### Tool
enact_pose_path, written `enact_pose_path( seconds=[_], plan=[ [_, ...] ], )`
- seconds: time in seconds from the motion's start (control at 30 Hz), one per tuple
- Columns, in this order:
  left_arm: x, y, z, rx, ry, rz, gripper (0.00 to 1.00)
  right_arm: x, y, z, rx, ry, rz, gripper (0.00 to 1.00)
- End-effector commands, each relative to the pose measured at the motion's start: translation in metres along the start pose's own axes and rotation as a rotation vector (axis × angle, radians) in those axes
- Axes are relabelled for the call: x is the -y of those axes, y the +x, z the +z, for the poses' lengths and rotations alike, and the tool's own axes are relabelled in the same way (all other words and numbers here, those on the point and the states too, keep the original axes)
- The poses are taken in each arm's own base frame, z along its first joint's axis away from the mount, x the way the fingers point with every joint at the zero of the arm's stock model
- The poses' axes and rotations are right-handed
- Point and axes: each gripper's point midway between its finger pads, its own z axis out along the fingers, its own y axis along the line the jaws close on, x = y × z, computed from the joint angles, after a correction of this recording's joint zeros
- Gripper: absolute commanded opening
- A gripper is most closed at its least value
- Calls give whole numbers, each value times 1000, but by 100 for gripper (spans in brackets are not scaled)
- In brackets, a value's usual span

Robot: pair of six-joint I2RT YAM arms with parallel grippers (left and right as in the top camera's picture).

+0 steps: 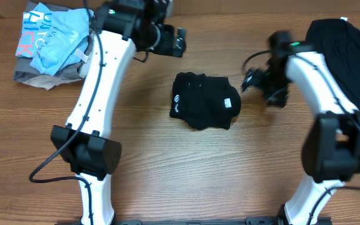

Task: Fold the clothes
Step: 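Grasp the folded black shirt bundle with the left gripper and lift it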

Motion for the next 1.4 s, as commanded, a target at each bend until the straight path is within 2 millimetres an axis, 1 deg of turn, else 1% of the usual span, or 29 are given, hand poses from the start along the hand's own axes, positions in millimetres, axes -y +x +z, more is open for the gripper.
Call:
enact_pose_path(
  seconds=[0.0,0.03,0.07,0.13,0.17,0.2,0.23,0.27,0.3,0.33,0.37,0.4,0.43,0.47,0.5,0.53,0.63,0.73,0.8,0.83,0.93,0.97,1.0,1.1,1.17,1.2,1.23,1.3,1.37],
  plan=[
    [47,14,15,-40,53,101,100,17,-28,-44,104,-87,32,95],
    [56,19,20,-57,62,116,100,25,-32,-46,108,-93,53,94],
    [69,29,29,-92,72,139,100,35,-37,-48,110,-103,64,94],
    [79,42,43,-143,72,157,100,46,-42,-51,116,-114,82,94],
    [81,51,52,-179,67,163,100,50,-45,-52,120,-117,85,93],
    [81,66,68,-244,54,170,100,57,-48,-54,127,-116,95,92],
    [79,73,77,-280,46,166,98,59,-49,-54,129,-115,93,92],
    [74,83,87,-325,36,156,89,61,-50,-55,132,-114,86,91],
    [69,93,98,-373,26,145,77,62,-50,-55,133,-114,85,91],
    [67,97,102,-394,21,141,66,61,-50,-55,133,-114,84,91],
    [61,107,113,-440,10,129,44,61,-51,-55,137,-115,77,90],
    [58,113,119,-465,4,123,29,61,-52,-55,140,-115,69,90],
    [52,124,132,-514,-6,114,12,61,-53,-55,144,-116,63,89],
    [50,127,136,-528,-8,115,8,60,-53,-55,146,-117,62,89],
    [45,139,151,-574,-11,137,4,60,-53,-55,147,-117,61,89],
    [41,144,157,-596,-19,146,4,60,-53,-55,146,-117,61,89],
    [20,162,178,-664,-96,159,4,60,-53,-55,146,-117,61,89],
    [-12,177,197,-723,-214,178,4,60,-53,-55,146,-117,61,88],
    [-30,184,206,-751,-276,185,4,60,-53,-55,146,-117,61,88],
    [-43,188,210,-765,-316,189,4,60,-53,-55,146,-117,61,88],
    [-77,190,216,-781,-424,201,4,60,-53,-55,147,-117,61,88],
    [-93,186,215,-772,-482,211,4,60,-53,-55,147,-117,59,89],
    [-104,183,216,-765,-518,216,4,60,-53,-55,147,-116,57,88],
    [-142,162,210,-703,-655,230,4,60,-53,-55,148,-117,57,88],
    [-164,149,206,-666,-723,248,5,60,-54,-55,150,-118,56,88],
    [-173,143,204,-647,-747,256,8,60,-54,-56,151,-118,56,88],
    [-183,136,205,-628,-754,267,16,60,-54,-56,151,-118,56,88],
    [-193,128,207,-605,-742,284,22,60,-54,-56,153,-119,55,89],
    [-198,120,204,-590,-736,296,27,59,-56,-56,158,-120,54,88]
  ],
)
